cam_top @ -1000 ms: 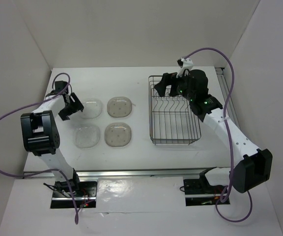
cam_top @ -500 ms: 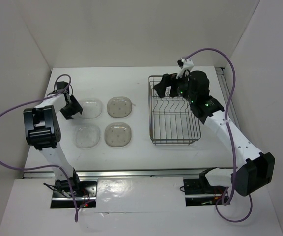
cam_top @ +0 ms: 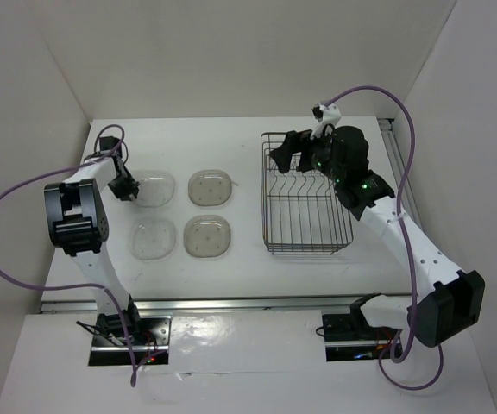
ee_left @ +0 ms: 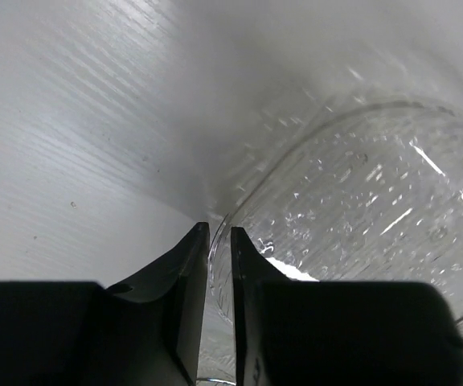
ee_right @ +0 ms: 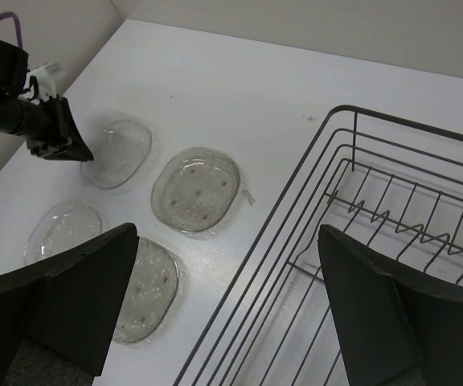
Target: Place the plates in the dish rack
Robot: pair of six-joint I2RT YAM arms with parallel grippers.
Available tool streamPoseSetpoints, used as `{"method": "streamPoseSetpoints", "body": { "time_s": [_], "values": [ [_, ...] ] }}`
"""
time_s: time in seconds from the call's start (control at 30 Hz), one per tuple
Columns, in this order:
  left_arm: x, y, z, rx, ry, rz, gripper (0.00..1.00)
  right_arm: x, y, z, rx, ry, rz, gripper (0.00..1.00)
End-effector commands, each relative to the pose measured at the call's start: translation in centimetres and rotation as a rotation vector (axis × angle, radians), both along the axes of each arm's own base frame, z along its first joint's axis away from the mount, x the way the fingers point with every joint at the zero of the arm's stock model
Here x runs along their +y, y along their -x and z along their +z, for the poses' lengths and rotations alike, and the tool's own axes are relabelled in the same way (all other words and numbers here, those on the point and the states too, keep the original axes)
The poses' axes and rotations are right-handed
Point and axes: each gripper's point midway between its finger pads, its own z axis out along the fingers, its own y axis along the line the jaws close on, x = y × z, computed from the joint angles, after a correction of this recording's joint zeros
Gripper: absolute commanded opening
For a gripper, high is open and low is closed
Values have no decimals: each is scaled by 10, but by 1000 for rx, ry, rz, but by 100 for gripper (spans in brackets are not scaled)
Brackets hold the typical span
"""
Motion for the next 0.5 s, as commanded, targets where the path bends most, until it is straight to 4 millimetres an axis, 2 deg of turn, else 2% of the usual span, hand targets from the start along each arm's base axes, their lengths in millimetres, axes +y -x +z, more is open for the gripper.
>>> {"method": "streamPoseSetpoints", "body": {
  "time_s": [0.0,0.13,0.2,0.33,0.43,0.47],
  "values": [
    [5,4,-7,52,-13,19,26,0,2,28,-94,-37,-9,100],
    [8,3,-2,56,-25,24,0,0,2,28,-94,-37,-9,100],
    [8,-1,1,45,-27,24,0,0,2,28,-94,-37,-9,100],
    [11,-7,28,-32,-51,30,0,2,-2,20,-75,-29,-9,100],
    [12,-8,65,-141,-77,19,0,6,-6,10,-51,-21,3,100],
    [11,-16,85,-208,-84,0,0,8,-5,12,-59,-26,15,100]
  ]
}}
